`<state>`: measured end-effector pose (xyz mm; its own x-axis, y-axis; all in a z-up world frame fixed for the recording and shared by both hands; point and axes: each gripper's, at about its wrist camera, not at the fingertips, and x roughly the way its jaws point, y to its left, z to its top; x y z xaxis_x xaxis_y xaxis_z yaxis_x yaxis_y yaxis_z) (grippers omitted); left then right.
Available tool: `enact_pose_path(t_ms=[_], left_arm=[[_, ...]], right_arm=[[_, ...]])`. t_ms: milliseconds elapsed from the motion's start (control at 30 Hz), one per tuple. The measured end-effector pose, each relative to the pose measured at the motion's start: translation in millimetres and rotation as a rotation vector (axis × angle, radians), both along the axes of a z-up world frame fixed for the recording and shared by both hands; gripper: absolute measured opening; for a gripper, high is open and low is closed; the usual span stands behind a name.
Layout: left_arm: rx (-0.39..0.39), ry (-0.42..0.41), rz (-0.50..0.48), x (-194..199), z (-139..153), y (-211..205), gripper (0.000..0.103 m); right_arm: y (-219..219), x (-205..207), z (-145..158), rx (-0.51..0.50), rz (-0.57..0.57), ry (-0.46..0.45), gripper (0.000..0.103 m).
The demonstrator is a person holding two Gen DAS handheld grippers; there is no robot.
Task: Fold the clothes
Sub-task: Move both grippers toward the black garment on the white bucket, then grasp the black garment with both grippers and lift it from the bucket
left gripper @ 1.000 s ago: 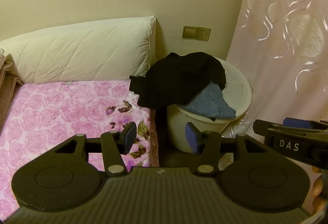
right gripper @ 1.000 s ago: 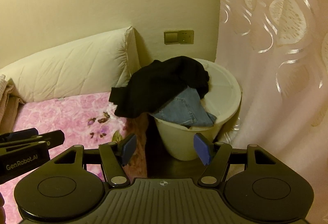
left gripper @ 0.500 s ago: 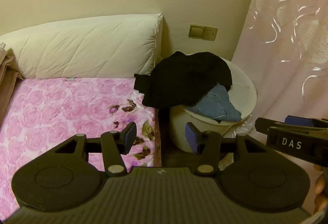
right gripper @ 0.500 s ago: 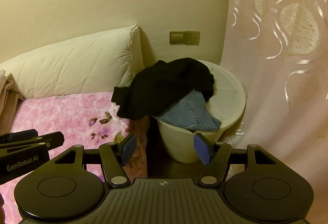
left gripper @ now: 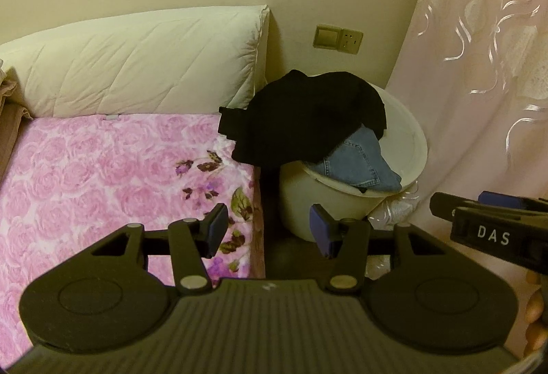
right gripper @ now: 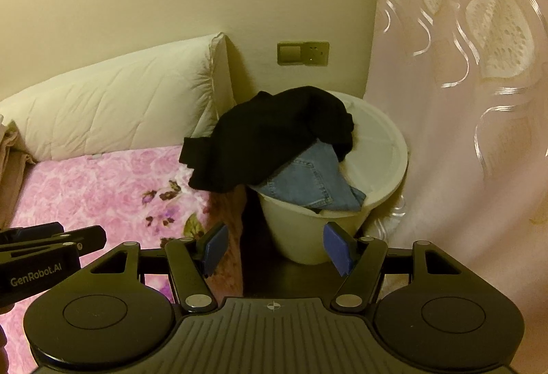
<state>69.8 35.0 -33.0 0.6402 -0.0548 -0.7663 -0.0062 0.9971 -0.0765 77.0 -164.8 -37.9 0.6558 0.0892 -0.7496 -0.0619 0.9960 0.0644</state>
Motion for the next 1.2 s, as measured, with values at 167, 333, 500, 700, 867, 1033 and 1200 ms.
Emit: enact_pose_path(t_ms=[167, 333, 500, 700, 867, 1033, 1200], left_arm=[[0.008, 0.005, -0.007, 5.4, -2.5, -6.1, 0.049], [0.014, 0.024, -0.003, 18.2, -9.5, -11.9, 0.049], [0.017, 0.048, 0.007, 42.0, -18.5, -15.3, 0.049], [0.024, 0.09, 0.011, 81.8, -31.0, -23.8, 0.049], [0.015, 0.144, 0.01, 121.4, -46.0, -34.5, 0.049], [0.005, 0.197, 0.014, 159.5, -64.9, -38.0, 0.049], [-0.054, 0.25, 0.027, 193.6, -90.2, -34.3, 0.049]], right_arm=[[-7.8, 4.3, -2.2, 0.009, -0.006, -0.004, 0.065], [-13.4, 15.1, -9.3, 0.017, 0.0, 0.011, 0.065], [-21.5, 38.5, -17.7, 0.02, 0.002, 0.03, 0.065], [-33.2, 79.6, -30.5, 0.02, 0.006, 0.063, 0.065], [-44.6, 118.4, -41.7, 0.012, 0.013, 0.103, 0.065], [-56.9, 159.0, -56.3, 0.005, 0.028, 0.137, 0.065], [-71.6, 197.7, -79.2, 0.016, 0.038, 0.174, 0.065]])
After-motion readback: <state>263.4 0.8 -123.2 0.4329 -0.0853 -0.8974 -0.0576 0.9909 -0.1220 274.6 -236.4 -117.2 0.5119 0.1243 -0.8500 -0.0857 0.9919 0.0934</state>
